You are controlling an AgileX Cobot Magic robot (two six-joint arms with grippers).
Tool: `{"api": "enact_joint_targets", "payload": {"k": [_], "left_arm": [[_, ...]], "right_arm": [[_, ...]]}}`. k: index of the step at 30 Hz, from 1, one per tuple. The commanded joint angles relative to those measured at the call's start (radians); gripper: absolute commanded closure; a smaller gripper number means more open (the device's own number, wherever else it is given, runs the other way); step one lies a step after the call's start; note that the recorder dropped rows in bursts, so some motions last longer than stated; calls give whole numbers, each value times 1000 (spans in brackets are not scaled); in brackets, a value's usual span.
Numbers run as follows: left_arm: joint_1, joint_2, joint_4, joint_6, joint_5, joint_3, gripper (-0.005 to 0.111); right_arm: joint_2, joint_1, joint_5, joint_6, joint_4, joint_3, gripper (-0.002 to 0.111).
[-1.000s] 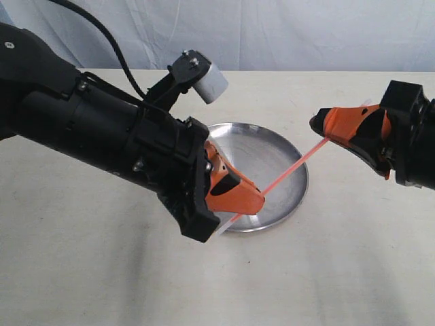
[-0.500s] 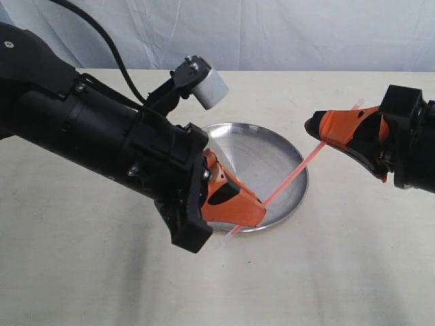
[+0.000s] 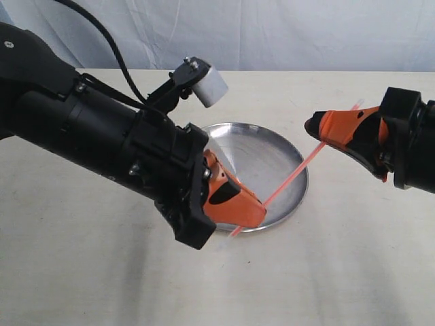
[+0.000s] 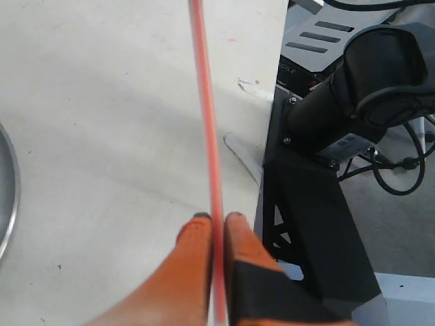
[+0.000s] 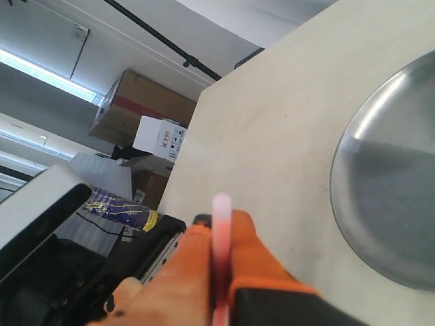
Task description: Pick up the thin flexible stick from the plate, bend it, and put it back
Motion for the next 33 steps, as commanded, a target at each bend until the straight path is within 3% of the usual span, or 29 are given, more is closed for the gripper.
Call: {"api": "enact_joint_targets", "payload": {"k": [1, 12, 21, 25, 33], "left_arm": [[-8, -9, -54, -8, 51, 4, 107], [-8, 41, -216, 66, 59, 4, 107], [-8, 42, -174, 49, 92, 4, 107], [-8, 42, -201, -49, 70, 4, 107], [-8, 42, -252, -53, 81, 4, 107]], "right_arm": [[2, -3, -21, -60, 0, -8, 109], [2, -3, -23, -137, 0, -8, 109], [2, -3, -22, -137, 0, -8, 109], [2, -3, -15, -180, 0, -8, 109], [2, -3, 0, -227, 0, -8, 109]]}}
